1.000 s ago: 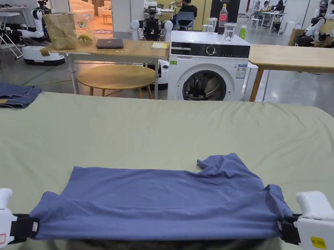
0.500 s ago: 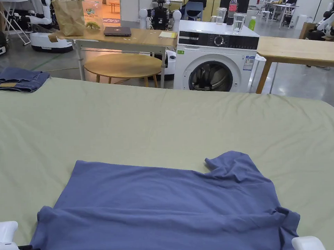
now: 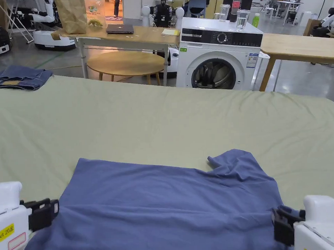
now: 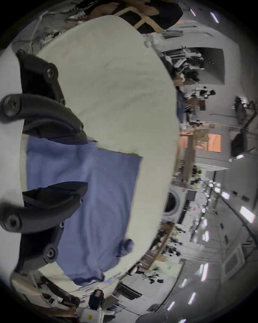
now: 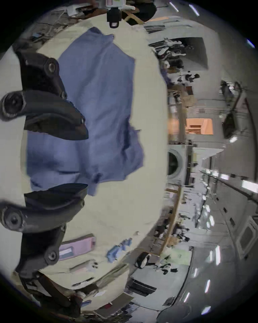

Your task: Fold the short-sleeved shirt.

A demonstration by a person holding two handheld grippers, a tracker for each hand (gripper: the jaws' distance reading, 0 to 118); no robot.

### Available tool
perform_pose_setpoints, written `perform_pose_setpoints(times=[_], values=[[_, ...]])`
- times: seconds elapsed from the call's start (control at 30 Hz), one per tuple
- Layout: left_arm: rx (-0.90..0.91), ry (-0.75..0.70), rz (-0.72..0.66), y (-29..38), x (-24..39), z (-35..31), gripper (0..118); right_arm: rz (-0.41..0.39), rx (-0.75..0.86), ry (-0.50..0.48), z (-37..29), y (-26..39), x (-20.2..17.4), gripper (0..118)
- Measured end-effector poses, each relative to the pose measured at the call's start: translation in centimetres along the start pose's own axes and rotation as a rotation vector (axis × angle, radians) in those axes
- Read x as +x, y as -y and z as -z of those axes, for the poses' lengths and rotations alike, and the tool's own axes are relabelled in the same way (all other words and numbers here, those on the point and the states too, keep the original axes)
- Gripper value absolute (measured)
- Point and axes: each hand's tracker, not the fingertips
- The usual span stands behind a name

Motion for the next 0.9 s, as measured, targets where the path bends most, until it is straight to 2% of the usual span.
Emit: perform_pose_setpoints(times=[0.07,0.13,0.17,0.33,0.37,0.43,0.5,0.6,0.67,0.77,0.9], values=[[0.090,-0.002,0.005,-0.8,1.1,-0.3,41,0.030,0.091,0.003,-0.1,-1.0,-1.2,51],[0.200,-0.010,0.009,-1.4,2.2,-0.6,41,0.045,0.178,-0.001,0.0,-2.0,-2.6,28],[0.252,-0.011,0.013,-1.6,2.7,-0.8,41,0.050,0.213,-0.001,0.0,-2.3,-3.4,23],[0.446,-0.083,0.070,-2.7,5.4,-1.6,40,0.097,0.335,-0.067,0.2,-3.5,-6.3,13],[0.468,-0.084,0.092,-2.8,5.4,-1.2,35,0.101,0.365,-0.077,0.2,-3.7,-6.8,13],[0.480,-0.106,0.120,-3.2,6.0,-1.0,0,0.082,0.379,-0.090,0.5,-4.0,-7.7,13],[0.471,-0.094,0.116,-3.6,6.0,-0.7,0,0.088,0.389,-0.153,0.7,-4.3,-8.1,12],[0.441,-0.066,0.109,-4.2,5.7,0.0,0,0.086,0.372,-0.161,1.3,-4.9,-8.7,12],[0.417,-0.063,0.113,-4.7,5.4,0.6,0,0.070,0.370,-0.146,1.5,-5.1,-9.1,6],[0.304,-0.051,0.104,-6.5,4.0,2.5,0,0.032,0.362,-0.136,2.2,-5.4,-9.2,0],[0.136,-0.027,0.036,-9.7,1.6,6.5,0,0.023,0.342,-0.141,3.1,-5.9,-9.0,0]])
